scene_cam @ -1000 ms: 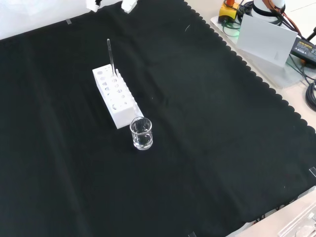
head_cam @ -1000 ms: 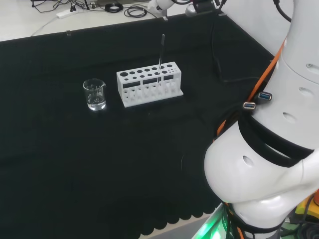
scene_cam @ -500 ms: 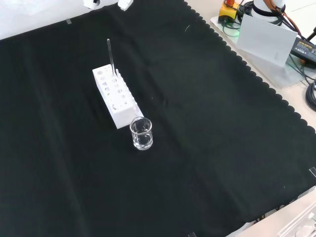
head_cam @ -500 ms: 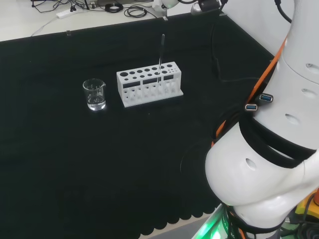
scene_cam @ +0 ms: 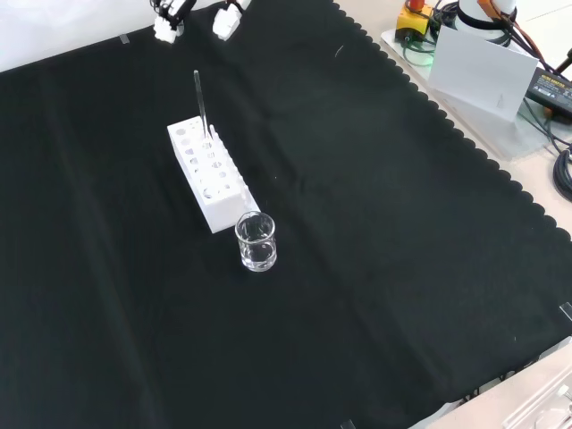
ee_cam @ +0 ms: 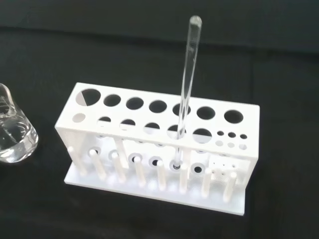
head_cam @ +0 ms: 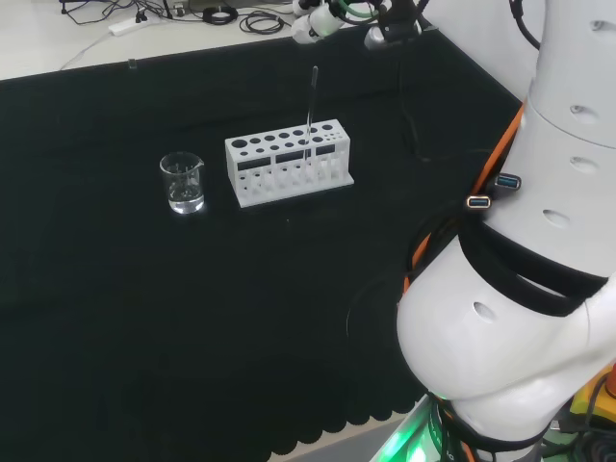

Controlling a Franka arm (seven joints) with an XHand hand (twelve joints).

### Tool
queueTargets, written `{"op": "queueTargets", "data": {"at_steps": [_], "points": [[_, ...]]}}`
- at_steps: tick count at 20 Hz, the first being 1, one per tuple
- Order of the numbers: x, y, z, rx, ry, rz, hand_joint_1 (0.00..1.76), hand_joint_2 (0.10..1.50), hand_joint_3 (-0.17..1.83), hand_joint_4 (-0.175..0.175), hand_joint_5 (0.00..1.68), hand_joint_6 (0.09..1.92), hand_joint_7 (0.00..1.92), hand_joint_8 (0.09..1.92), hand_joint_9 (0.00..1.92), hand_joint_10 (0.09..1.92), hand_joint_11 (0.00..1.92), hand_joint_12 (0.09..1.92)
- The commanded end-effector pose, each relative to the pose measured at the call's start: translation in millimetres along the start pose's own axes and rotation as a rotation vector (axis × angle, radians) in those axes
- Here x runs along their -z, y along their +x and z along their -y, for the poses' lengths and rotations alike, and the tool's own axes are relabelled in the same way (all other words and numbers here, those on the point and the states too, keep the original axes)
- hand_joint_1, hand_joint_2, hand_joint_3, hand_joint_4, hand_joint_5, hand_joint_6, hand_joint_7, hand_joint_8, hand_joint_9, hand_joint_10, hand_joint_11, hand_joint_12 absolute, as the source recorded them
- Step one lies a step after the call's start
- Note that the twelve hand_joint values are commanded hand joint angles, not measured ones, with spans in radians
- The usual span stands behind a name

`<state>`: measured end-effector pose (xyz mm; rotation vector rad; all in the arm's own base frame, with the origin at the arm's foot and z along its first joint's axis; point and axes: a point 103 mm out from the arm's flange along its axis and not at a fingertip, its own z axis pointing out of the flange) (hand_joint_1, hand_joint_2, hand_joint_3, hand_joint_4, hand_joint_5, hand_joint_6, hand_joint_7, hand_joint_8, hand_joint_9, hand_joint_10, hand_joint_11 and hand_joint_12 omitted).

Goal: Take the glass rod from the white test tube rack.

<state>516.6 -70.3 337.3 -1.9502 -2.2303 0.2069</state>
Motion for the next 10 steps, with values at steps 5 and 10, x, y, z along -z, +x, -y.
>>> {"op": "queueTargets", "data": {"at_steps": [5,10], "points": [[-30.6,-5.6,-15.1,0.020,0.018,-0.032,0.39,1.24,-0.17,-0.118,0.38,0.09,0.34,0.78,0.68,0.72,0.31,1.34],[-46.5,-10.2,-21.0,0.022,0.037,-0.044,0.39,1.24,-0.17,-0.128,0.42,0.09,0.37,0.78,0.80,0.72,0.43,1.33]]}}
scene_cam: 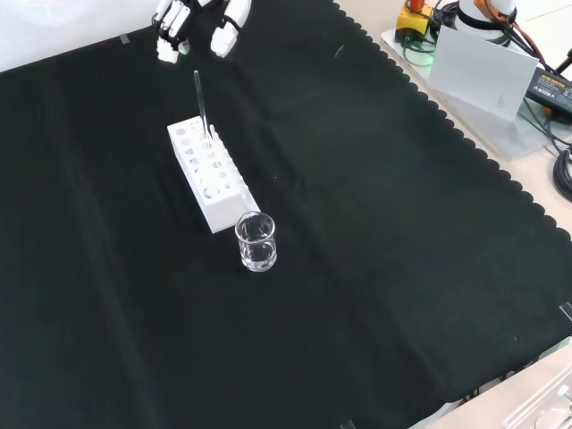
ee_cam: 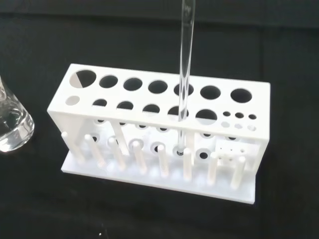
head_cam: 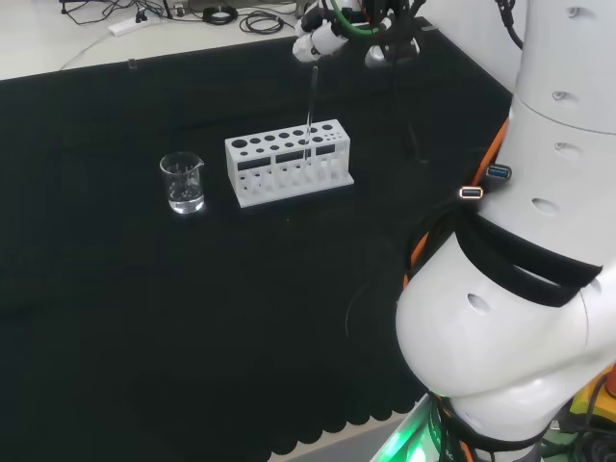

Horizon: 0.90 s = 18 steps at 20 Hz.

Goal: Take the glass rod from the white test tube rack.

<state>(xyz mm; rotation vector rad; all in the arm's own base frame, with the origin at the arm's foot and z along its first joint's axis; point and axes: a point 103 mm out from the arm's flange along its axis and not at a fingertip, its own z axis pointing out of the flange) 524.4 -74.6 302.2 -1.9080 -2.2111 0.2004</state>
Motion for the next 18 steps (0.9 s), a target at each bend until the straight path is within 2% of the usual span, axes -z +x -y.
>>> {"op": "queueTargets", "data": {"at_steps": [1,10,14,16,18], "points": [[-16.3,-5.2,-7.7,0.007,0.015,-0.014,0.40,1.24,-0.17,-0.130,0.43,0.09,0.38,0.77,0.83,0.72,0.46,1.32],[-29.6,-10.0,-15.5,0.005,0.048,-0.041,0.43,1.24,-0.17,-0.129,0.48,0.09,0.35,0.78,0.88,0.78,0.63,1.28],[-31.6,-7.3,-16.4,0.006,0.046,-0.039,0.49,1.23,-0.17,-0.151,0.53,0.14,0.40,0.81,0.95,0.83,0.79,1.23],[-32.4,-7.1,-17.7,0.008,0.042,-0.045,0.57,1.23,-0.17,-0.167,0.55,0.25,0.44,0.82,0.99,0.84,0.86,1.20],[-32.5,-7.2,-19.7,0.009,0.038,-0.074,0.66,1.22,-0.17,-0.174,0.54,0.46,0.47,0.84,1.02,0.85,0.92,1.17]]}}
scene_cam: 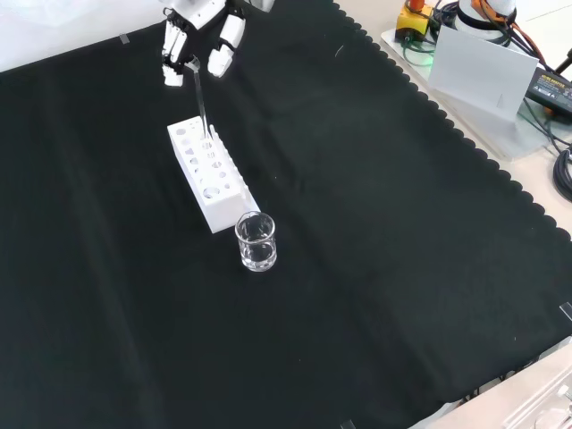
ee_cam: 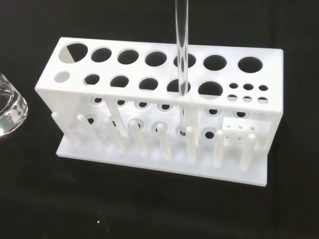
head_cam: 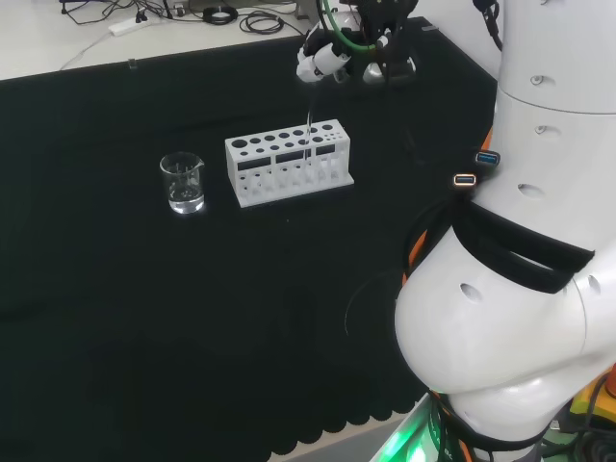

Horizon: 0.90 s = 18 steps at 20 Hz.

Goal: Take the glass rod from the white test tube rack.

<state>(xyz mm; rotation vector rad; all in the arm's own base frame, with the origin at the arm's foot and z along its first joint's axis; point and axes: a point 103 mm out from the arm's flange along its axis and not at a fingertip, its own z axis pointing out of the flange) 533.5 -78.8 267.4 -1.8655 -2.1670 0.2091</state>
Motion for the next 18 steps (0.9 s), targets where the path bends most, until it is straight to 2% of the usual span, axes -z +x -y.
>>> {"op": "queueTargets", "data": {"at_steps": [1,4,9,13,15,17,18], "points": [[-0.9,1.1,-4.3,0.004,-0.013,-0.036,0.69,1.22,-0.17,-0.175,0.54,0.56,0.48,0.86,1.04,0.85,0.95,1.15],[-1.4,4.9,-8.8,0.009,-0.014,-0.032,0.75,1.22,-0.17,-0.175,0.55,0.70,0.52,0.92,1.07,0.87,1.01,1.13],[-3.4,8.1,-15.1,0.015,-0.024,-0.048,0.84,1.23,-0.17,-0.175,0.58,0.80,0.56,0.97,1.11,0.88,1.09,1.06],[-7.5,7.9,-19.8,0.012,-0.040,-0.057,0.94,1.25,-0.17,-0.175,0.67,0.89,0.61,1.00,1.18,0.87,1.20,0.98],[-9.2,7.8,-21.7,0.012,-0.068,-0.048,0.99,1.26,-0.17,-0.175,0.71,0.92,0.65,1.01,1.19,0.88,1.25,0.93],[-8.4,7.9,-22.6,0.010,-0.125,-0.041,1.07,1.25,-0.11,-0.175,0.77,1.15,0.70,1.06,1.22,0.91,1.33,0.87],[-7.0,8.3,-22.9,0.012,-0.156,-0.040,1.09,1.24,-0.09,-0.175,0.79,1.21,0.72,1.10,1.23,0.94,1.36,0.83]]}}
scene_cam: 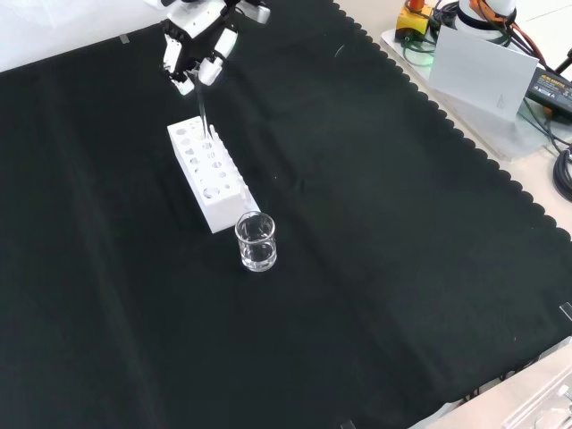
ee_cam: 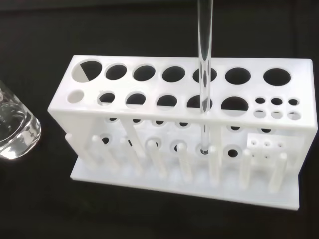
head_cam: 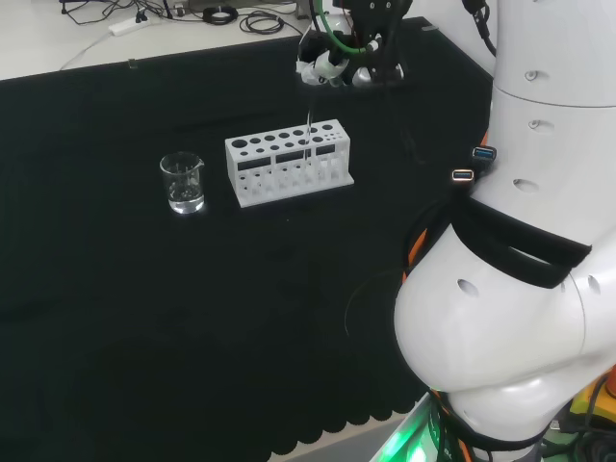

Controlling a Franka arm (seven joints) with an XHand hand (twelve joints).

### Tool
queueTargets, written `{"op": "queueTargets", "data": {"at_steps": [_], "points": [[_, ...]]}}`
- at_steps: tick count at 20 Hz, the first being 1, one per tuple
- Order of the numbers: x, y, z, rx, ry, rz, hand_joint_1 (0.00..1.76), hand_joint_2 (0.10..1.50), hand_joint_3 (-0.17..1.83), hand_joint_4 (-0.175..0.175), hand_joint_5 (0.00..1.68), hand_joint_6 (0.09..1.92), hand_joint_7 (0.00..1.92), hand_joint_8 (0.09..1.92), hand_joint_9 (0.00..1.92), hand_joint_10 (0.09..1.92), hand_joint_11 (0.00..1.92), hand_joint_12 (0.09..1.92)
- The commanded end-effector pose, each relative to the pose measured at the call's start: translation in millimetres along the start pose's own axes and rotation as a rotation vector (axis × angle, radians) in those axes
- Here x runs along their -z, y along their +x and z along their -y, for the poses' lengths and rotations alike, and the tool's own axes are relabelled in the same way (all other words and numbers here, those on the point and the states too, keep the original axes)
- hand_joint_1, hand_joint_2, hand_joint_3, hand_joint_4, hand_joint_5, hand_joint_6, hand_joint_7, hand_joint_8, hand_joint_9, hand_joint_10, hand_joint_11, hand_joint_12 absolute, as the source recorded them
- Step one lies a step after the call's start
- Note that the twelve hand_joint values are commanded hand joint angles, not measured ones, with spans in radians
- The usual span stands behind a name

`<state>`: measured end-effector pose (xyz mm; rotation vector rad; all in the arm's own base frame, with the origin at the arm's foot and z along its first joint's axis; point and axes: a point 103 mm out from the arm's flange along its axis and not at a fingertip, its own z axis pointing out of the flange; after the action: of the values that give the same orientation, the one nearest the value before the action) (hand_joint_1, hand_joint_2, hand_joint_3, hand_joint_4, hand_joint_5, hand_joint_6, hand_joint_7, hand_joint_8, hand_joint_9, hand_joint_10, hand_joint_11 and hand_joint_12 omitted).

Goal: Take the glass rod from the white test tube rack.

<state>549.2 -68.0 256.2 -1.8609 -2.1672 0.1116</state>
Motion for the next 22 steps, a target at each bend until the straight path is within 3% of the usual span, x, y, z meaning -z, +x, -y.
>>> {"op": "queueTargets", "data": {"at_steps": [1,3,6,9,13,22], "points": [[1.3,2.3,-3.5,0.004,-0.151,0.021,1.11,1.23,-0.08,-0.175,0.81,1.22,0.76,1.14,1.24,0.98,1.37,0.79],[4.3,6.1,-4.4,0.006,-0.237,0.050,1.18,1.21,-0.12,-0.068,0.93,1.08,0.85,1.20,1.28,1.03,1.38,0.71],[7.4,11.7,-6.6,-0.008,-0.323,0.043,1.37,1.12,-0.17,-0.127,1.16,0.58,0.99,0.97,1.25,0.93,1.43,0.61],[14.4,18.7,-5.3,-0.021,-0.349,0.088,1.39,1.08,-0.01,-0.169,1.07,0.60,0.93,1.06,1.14,1.10,1.47,0.56],[34.1,25.8,0.8,-0.026,-0.362,0.124,1.50,1.04,0.00,-0.175,1.06,0.59,0.91,1.08,1.08,1.20,1.31,0.59],[75.3,41.3,29.1,-0.046,-0.275,0.205,1.52,1.01,0.00,-0.175,1.13,0.48,0.94,1.06,1.12,1.15,1.30,0.52]]}}
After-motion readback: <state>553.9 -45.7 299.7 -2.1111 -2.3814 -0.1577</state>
